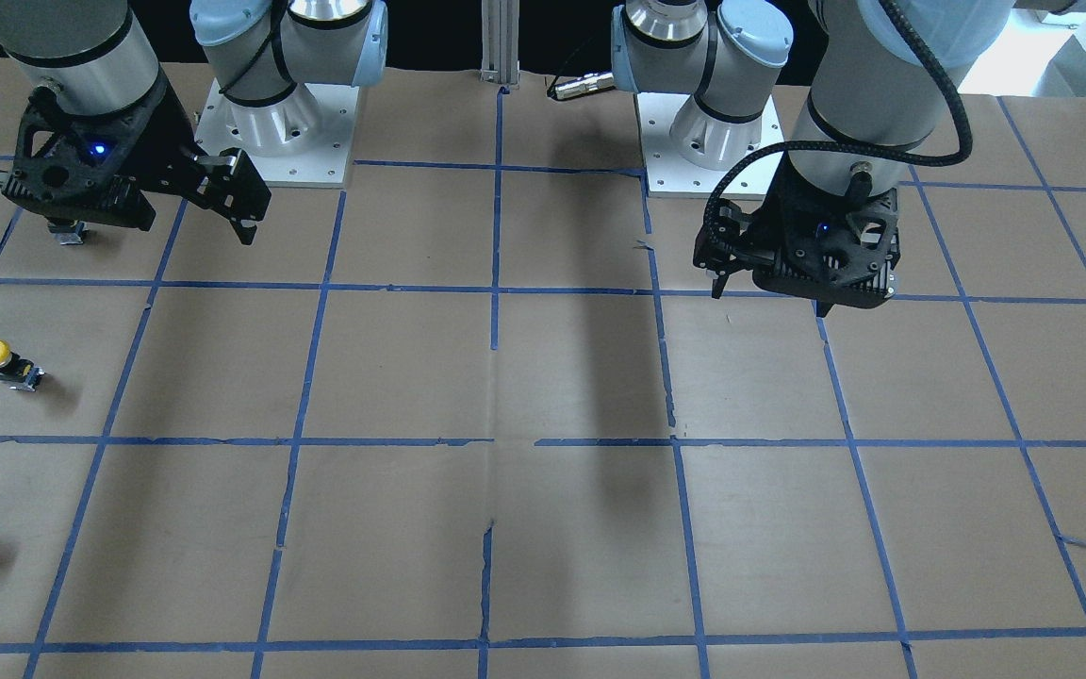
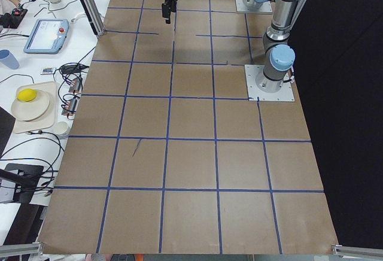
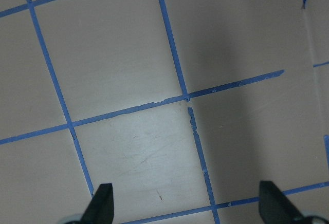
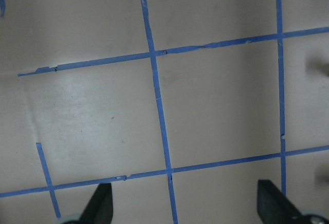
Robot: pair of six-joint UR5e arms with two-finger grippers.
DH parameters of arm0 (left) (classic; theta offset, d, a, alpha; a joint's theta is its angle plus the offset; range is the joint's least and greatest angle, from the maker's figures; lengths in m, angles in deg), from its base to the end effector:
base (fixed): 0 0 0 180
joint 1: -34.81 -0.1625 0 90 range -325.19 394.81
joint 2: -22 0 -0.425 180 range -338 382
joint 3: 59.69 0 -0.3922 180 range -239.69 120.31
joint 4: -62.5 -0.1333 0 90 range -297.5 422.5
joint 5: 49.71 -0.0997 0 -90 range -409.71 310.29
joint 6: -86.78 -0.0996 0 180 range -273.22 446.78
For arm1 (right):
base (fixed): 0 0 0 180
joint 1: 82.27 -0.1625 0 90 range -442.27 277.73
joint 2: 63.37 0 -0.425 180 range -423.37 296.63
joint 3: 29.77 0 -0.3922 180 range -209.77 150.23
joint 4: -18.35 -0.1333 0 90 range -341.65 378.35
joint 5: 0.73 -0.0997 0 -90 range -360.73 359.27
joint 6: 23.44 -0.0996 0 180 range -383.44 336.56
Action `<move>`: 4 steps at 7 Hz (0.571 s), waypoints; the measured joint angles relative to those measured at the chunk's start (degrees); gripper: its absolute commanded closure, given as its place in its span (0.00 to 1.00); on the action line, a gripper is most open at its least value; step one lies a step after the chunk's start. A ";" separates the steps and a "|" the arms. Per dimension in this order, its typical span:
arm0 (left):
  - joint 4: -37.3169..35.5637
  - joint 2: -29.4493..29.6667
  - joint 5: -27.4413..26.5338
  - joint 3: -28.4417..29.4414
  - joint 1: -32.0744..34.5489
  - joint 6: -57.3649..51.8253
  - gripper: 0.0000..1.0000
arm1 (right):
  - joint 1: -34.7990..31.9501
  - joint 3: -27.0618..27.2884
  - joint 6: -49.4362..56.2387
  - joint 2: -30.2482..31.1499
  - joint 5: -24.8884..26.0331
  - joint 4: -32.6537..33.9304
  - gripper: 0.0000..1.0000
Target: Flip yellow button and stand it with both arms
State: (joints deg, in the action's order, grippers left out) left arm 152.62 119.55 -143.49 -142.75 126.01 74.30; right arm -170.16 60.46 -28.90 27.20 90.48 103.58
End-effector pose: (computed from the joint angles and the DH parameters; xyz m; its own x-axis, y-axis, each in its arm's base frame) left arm -0.1381 -0.5437 0.4790 -0.9695 0.2373 -0.0616 0.2360 0.9714 0.0267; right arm 0.1134 -0.4842 0.4828 -0.9911 0.1298 0.0283 0.1316 0.9885 0.0749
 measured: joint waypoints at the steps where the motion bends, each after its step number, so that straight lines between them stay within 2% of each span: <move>1: -0.01 0.00 0.00 0.00 -0.02 0.00 0.00 | 0.09 -0.13 0.04 0.21 -0.25 -1.41 0.00; 4: -0.04 -0.06 0.00 0.00 -0.06 0.00 0.00 | -0.53 -0.58 1.49 1.13 -1.11 -3.39 0.00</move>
State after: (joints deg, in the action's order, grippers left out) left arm 152.59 119.50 -143.49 -142.75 125.95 74.30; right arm -170.69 59.88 -27.40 28.33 89.37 100.19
